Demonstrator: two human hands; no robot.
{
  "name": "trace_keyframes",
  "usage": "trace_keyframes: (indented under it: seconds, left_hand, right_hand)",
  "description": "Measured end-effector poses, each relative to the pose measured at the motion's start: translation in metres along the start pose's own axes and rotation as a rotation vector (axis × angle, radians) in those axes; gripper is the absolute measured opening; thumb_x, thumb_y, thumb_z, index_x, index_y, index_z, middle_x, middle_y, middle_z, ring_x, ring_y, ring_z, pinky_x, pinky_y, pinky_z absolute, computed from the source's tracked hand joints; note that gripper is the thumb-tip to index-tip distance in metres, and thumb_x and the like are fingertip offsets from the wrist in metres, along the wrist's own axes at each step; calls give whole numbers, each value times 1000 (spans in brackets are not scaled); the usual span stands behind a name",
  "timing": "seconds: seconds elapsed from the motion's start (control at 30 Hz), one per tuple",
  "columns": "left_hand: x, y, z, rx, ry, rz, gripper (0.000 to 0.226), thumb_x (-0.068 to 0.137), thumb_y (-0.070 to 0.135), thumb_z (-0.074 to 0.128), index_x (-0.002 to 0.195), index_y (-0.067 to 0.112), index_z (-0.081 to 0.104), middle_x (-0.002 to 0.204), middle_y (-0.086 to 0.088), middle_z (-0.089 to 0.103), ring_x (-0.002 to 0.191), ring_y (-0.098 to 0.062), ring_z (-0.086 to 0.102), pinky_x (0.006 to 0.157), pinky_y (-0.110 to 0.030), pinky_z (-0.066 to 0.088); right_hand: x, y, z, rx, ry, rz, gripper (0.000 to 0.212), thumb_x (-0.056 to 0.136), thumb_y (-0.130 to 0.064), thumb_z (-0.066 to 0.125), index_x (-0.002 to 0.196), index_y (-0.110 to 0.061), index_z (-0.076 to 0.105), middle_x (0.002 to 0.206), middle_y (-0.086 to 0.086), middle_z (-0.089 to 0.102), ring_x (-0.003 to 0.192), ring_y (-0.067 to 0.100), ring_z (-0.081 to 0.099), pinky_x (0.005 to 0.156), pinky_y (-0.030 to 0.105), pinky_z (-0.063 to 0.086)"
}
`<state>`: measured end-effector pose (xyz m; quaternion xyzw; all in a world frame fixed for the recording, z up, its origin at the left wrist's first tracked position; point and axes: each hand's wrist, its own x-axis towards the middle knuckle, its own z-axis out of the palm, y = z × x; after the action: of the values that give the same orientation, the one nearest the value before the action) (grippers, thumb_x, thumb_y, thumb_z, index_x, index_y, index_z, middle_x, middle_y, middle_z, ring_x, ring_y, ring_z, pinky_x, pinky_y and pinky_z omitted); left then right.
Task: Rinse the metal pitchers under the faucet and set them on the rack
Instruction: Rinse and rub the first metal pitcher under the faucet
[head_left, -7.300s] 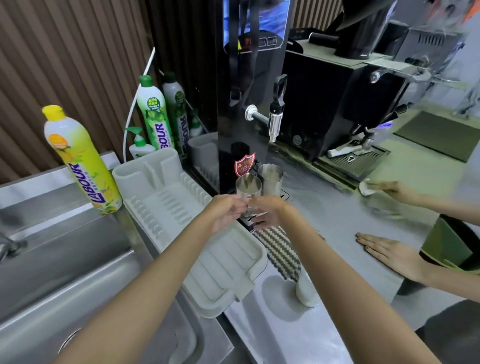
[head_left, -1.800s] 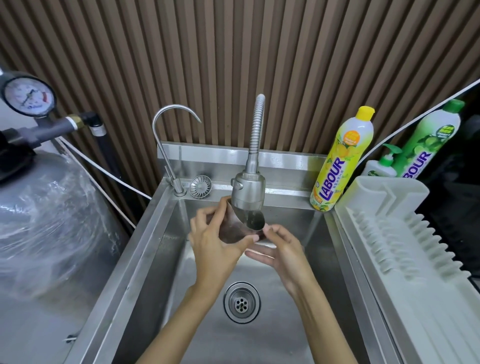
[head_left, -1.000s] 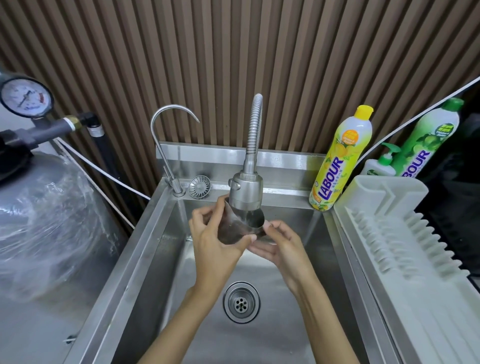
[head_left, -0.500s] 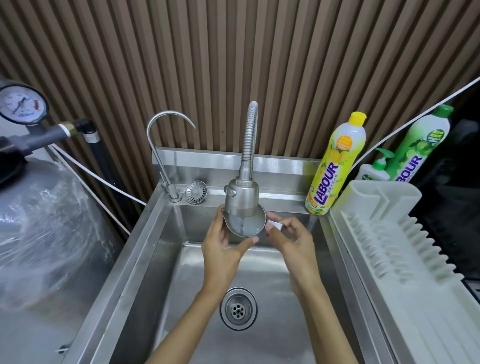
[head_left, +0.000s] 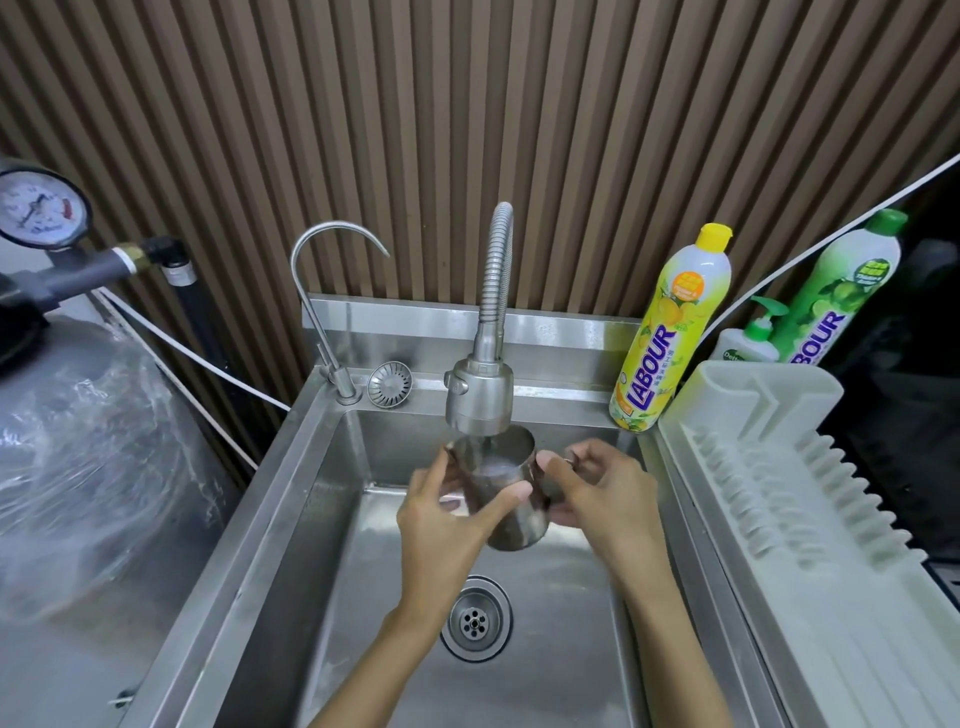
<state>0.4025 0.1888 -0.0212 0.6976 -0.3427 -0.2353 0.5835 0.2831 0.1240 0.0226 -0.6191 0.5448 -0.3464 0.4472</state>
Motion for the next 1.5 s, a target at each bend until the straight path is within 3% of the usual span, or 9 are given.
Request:
trace_keyframes:
  seconds: [0.2,0.33,0.43,0.63,0.73,0.9,1.07,1.27,1.5]
  left_hand:
    - [15,-7,10,-339,-137,-49,69,61,-6,81,122,12,55,113,-9,68,108,-22,64,94,-29,51]
    - [24,-3,1,-98,-14,161,83,56,12,82,131,10,48,130,-8,55,124,-20,49,106,-37,40]
    - [17,5,-12,40,-3,271,87,55,23,81,133,32,42,126,14,49,118,3,45,98,-12,38]
    - [9,13,-20,270,182,161,100,38,76,60,127,31,55,88,7,45,91,-9,47,88,-25,40]
    - [5,12,-17,198,108,74,70,38,79,63,96,39,68,83,5,57,79,-2,60,79,-18,46]
    - [6,-2,-4,-129,-151,-57,51,49,43,86,94,25,70,91,4,74,89,-4,68,87,-21,52]
    - [19,-5,6,-373,-106,-12,76,55,0,85,123,13,55,118,-8,67,111,-20,63,100,-34,47]
    - [21,10,-12,2,49,264,89,49,21,88,129,27,49,111,18,46,110,7,48,96,-10,36]
    - [7,19,-12,257,136,106,97,38,78,59,119,24,61,91,4,50,91,-12,56,87,-28,46]
  right_hand:
    - [-4,-2,2,113,-4,-115,17,81,-10,69,71,-12,55,95,-9,69,76,-14,62,63,1,41]
    - [1,15,19,640,-205,47,20,86,-2,60,72,-8,46,109,4,68,98,15,67,89,26,53]
    - [3,19,26,830,-333,151,17,87,-3,56,74,-7,47,89,13,67,81,23,71,89,30,55]
    - [-2,5,19,508,-285,192,26,88,-16,61,90,9,57,79,8,74,70,35,72,63,29,60]
    - [-4,-8,7,167,-108,109,25,84,-22,67,80,2,60,83,13,73,63,33,71,60,37,60]
    - [-18,-24,-1,-407,106,-184,19,84,-33,64,77,-18,54,75,-4,61,83,23,60,73,31,43]
    - [-9,-11,10,152,9,-134,20,83,-8,66,71,-19,55,94,-11,69,77,-13,62,71,7,47]
    - [1,11,32,679,-271,163,15,89,-9,58,77,-8,49,97,19,65,93,32,67,92,35,54]
    - [-4,0,14,336,-103,132,14,85,-19,66,80,-8,59,78,7,69,61,18,67,62,34,60]
